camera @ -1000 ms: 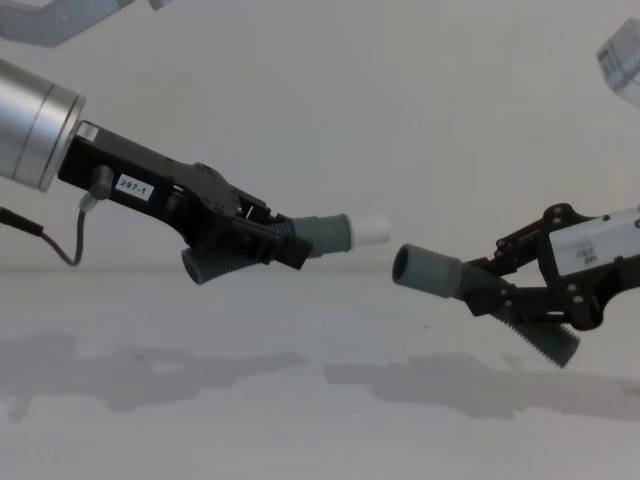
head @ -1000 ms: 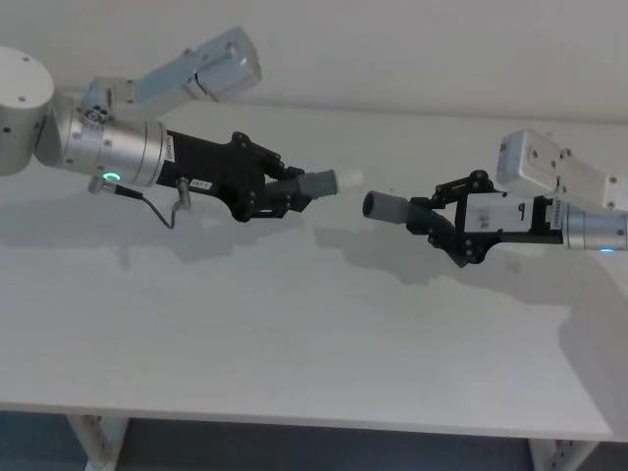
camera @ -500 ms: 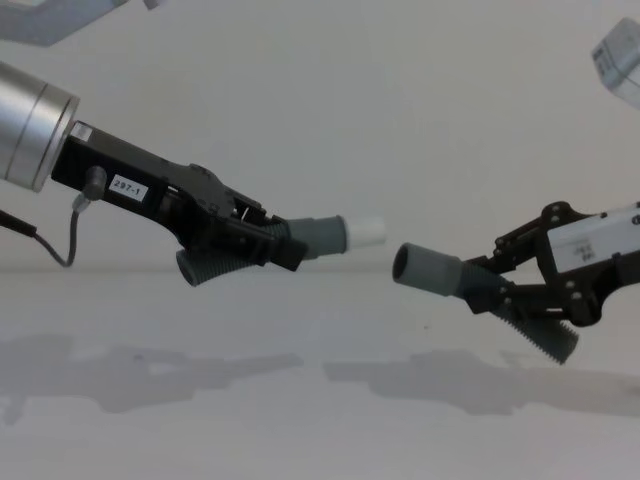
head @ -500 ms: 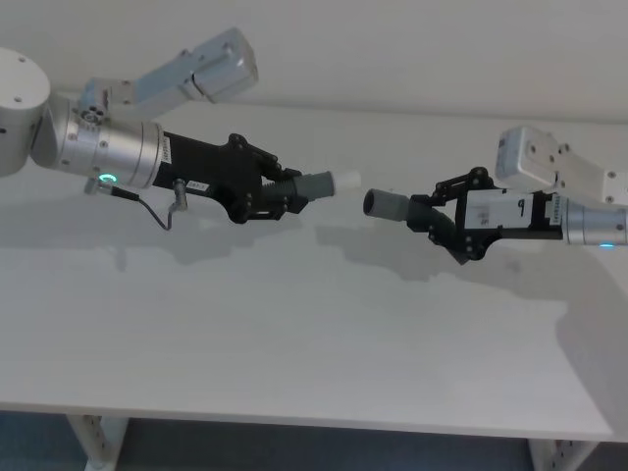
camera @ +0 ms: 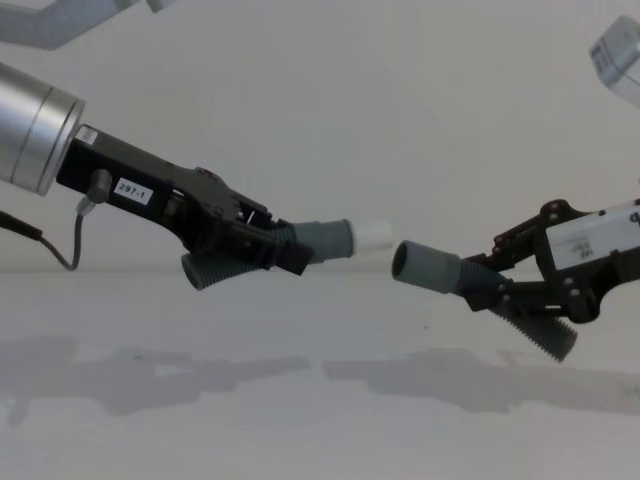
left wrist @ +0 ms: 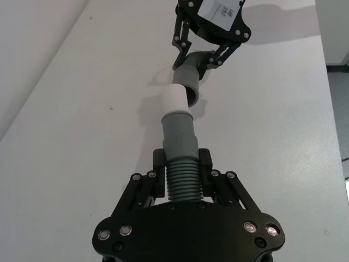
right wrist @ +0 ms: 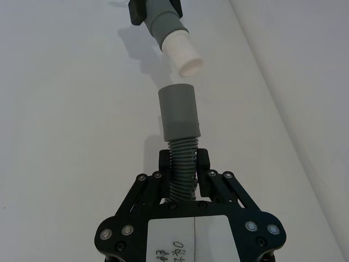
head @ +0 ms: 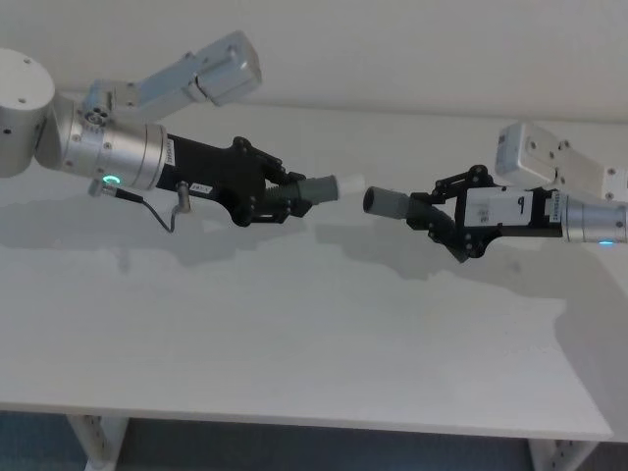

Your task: Use both hands to pick up one end of the pipe from the table, align the ends, and insert them.

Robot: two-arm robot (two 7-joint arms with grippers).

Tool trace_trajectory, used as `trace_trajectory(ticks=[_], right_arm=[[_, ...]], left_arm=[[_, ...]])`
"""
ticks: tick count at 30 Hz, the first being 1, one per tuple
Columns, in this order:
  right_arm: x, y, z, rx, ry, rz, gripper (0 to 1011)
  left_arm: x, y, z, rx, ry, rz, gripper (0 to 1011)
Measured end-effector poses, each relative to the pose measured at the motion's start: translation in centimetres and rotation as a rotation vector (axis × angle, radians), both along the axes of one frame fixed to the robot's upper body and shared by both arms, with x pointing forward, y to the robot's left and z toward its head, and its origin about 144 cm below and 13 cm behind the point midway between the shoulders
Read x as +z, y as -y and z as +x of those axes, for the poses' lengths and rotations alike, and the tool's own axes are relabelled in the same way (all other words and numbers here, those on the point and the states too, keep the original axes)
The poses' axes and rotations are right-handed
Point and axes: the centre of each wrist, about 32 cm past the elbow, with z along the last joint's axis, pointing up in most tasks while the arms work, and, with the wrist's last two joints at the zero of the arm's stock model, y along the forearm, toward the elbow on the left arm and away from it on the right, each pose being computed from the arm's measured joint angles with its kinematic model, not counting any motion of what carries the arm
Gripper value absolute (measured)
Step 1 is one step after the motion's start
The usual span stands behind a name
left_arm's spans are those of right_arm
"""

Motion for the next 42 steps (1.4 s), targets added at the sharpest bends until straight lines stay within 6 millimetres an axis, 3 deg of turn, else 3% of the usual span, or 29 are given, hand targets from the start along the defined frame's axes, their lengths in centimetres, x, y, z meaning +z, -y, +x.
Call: trace_trajectory(ticks=[42], right_arm=[[1.7,-0.1,-0.1,0.026,0.025,0.033,271]], left_arm=[[-0.2,0.6,-0.2,-0.016,-0.014,-0.003,347]])
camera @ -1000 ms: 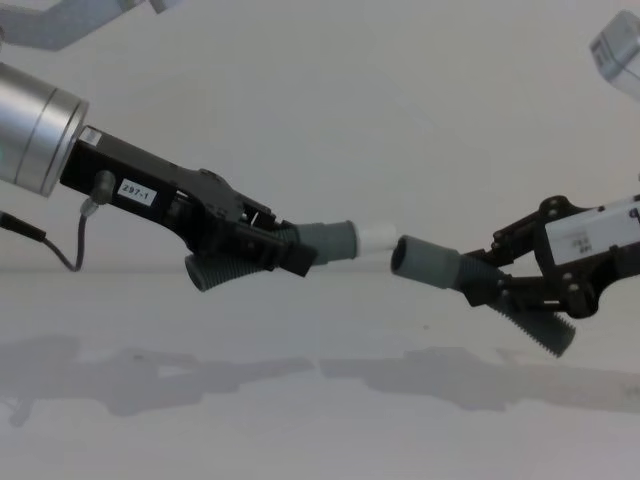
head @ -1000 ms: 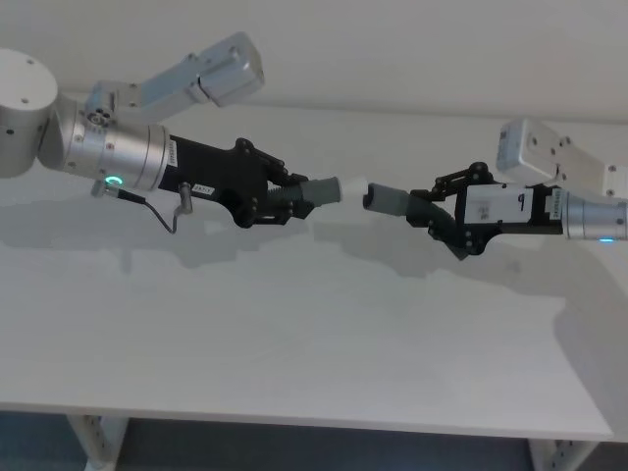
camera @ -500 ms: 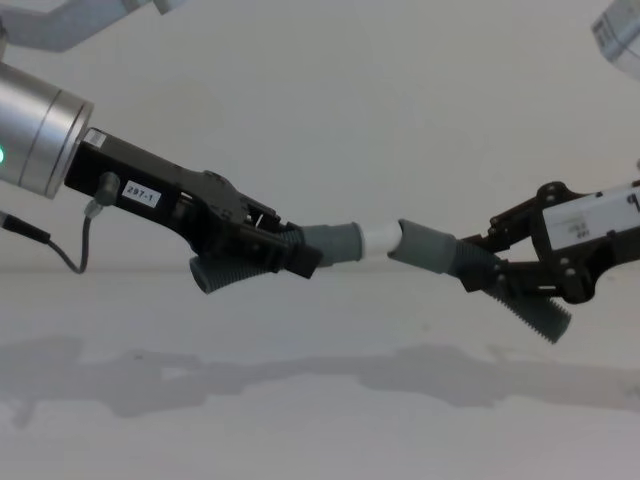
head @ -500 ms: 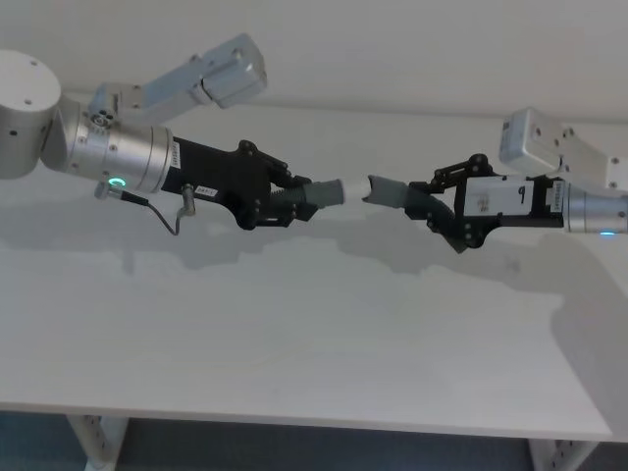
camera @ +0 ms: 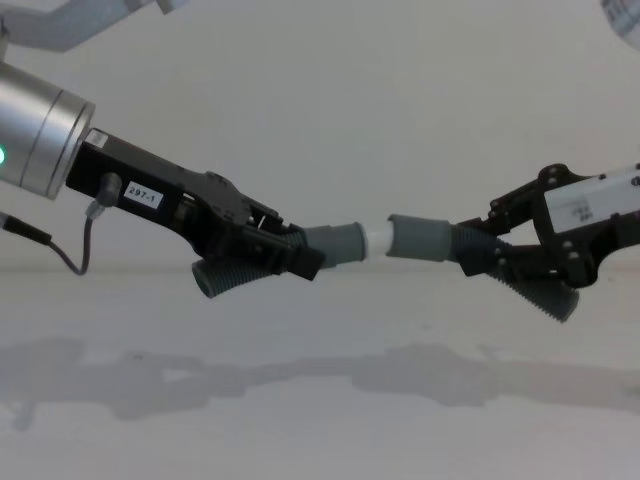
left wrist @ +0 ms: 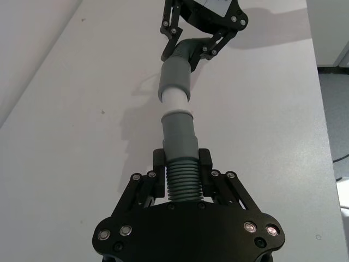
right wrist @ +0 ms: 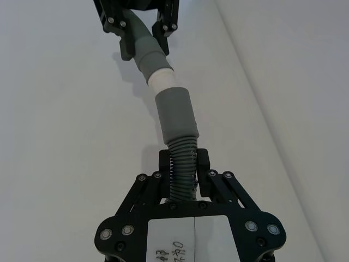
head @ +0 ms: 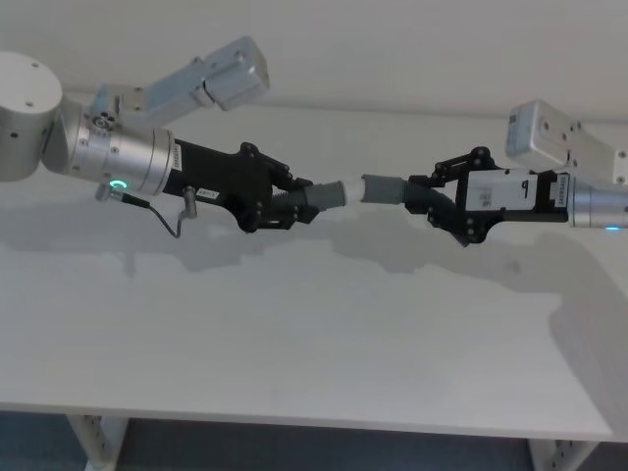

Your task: Use both hands to pick up one end of the pipe from the table, align the ends, and insert them.

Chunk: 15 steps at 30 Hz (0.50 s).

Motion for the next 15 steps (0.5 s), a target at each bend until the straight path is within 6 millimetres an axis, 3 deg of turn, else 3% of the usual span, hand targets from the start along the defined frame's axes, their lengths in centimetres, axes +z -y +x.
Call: trace_trajectory(ticks=[15], right_arm=[[0.39,-0.03,-0.37,0.016,0.015,-0.001,271]], left_arm=[[0.06,0.03,-0.29,0.008,0.003,0.000,347]])
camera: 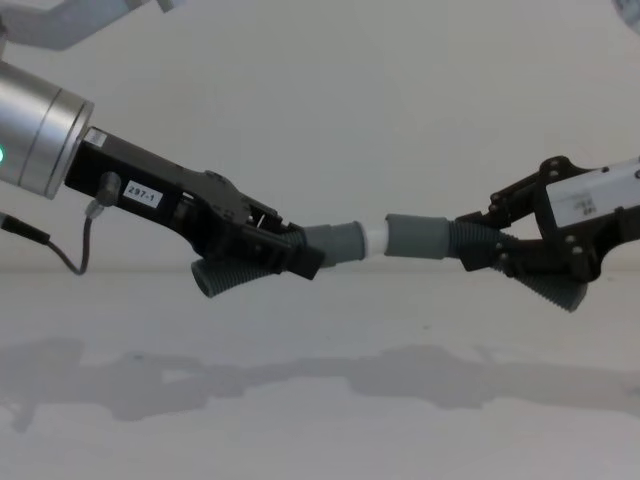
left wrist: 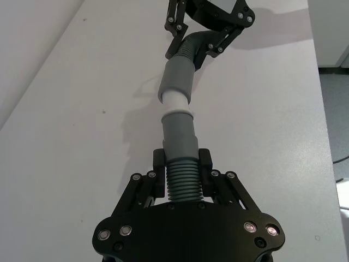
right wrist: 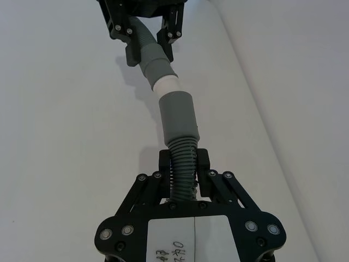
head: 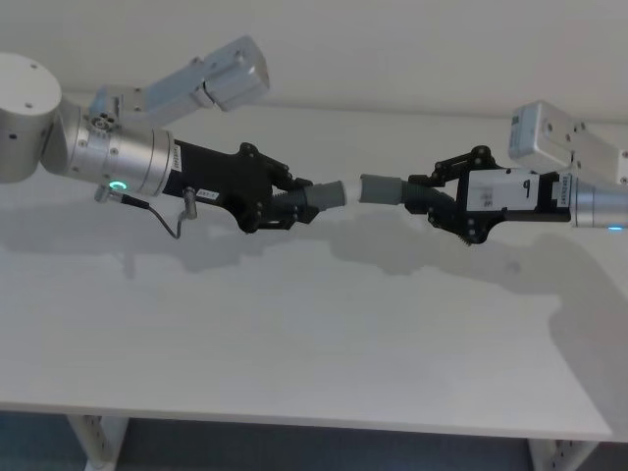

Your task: Use both hands to pick up one end of the pipe from the table, align the ends, and insert them.

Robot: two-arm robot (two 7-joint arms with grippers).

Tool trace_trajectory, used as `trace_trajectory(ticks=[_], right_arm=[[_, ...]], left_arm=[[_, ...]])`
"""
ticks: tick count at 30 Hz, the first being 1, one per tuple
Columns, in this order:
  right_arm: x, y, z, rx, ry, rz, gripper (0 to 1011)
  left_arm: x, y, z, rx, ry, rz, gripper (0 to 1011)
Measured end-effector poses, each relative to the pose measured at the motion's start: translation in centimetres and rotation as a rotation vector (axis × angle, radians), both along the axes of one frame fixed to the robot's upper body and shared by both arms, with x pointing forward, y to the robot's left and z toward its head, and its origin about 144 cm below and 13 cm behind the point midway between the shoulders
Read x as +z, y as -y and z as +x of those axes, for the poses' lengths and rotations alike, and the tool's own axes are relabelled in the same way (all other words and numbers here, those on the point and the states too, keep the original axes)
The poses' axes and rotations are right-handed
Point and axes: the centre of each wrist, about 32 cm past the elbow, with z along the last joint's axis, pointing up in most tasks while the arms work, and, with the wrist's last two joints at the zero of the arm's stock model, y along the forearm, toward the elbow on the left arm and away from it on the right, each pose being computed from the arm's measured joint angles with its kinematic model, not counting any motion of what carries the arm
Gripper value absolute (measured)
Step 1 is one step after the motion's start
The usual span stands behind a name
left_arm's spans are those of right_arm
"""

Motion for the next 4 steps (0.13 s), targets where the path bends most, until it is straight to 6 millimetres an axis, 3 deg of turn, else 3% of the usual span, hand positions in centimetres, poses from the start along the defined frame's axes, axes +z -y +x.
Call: trace_trajectory(ticks=[4], right_arm=[[0.07,0.00,-0.05,0.003,0.002,0.000,271]], left_arm=[[0.01,0.00,-0.03,0.001,0.000,0.000,347]])
